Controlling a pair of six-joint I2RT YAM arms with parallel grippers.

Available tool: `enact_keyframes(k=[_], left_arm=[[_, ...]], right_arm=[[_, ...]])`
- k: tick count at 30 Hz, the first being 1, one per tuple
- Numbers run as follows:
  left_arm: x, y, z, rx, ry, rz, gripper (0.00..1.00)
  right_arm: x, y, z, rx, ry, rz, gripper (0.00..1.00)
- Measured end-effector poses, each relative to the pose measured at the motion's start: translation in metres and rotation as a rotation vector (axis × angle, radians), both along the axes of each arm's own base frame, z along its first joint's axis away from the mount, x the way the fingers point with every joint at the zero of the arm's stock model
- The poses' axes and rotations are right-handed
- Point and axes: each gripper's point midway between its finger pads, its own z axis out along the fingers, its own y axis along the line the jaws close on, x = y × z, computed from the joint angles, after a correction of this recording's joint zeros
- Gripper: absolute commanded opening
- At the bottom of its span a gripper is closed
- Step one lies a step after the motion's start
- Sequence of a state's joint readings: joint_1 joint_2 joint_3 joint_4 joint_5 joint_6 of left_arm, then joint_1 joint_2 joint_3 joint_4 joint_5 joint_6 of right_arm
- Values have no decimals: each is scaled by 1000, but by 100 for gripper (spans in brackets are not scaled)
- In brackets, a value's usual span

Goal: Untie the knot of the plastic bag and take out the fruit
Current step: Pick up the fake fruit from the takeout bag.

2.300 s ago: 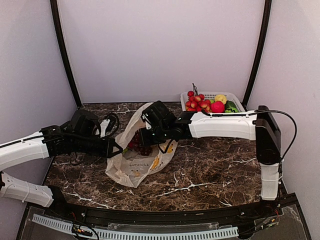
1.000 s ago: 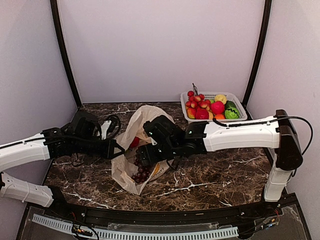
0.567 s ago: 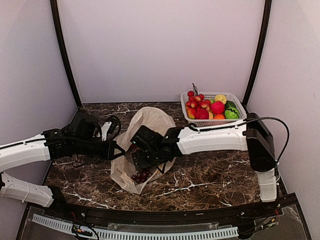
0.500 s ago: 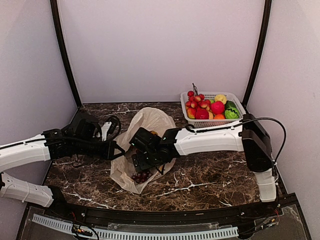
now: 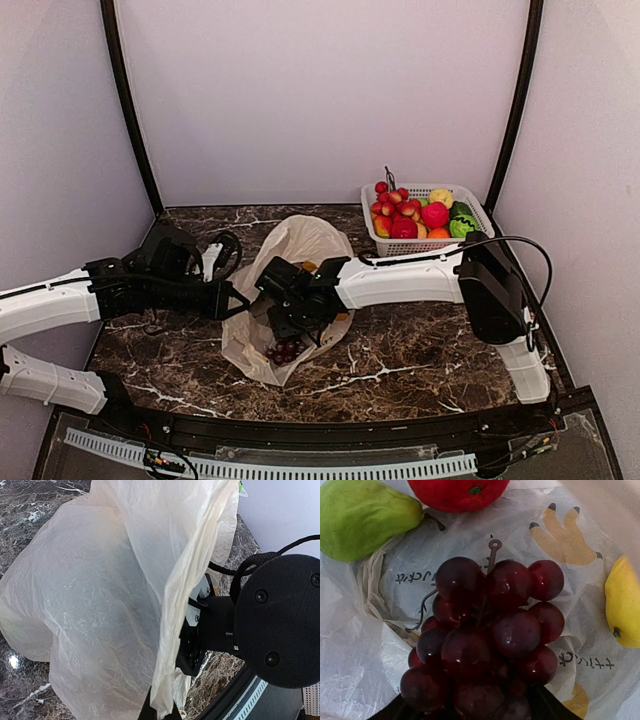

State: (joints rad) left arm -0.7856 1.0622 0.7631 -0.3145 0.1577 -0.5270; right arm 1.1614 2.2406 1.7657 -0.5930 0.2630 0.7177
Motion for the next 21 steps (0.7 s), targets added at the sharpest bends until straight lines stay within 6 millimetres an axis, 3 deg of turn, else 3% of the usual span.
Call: enact_keyframes(k=[10, 15, 21], left_arm=[[0, 0, 2, -3, -5, 2, 1], [0, 1, 3, -5, -10, 5, 1], [1, 3, 6, -5, -22, 14, 1]], right_arm=[[4, 2, 4, 14, -4, -2, 26], [6, 6, 6, 44, -4, 7, 16], [-3, 8, 14, 112, -9, 70, 11]])
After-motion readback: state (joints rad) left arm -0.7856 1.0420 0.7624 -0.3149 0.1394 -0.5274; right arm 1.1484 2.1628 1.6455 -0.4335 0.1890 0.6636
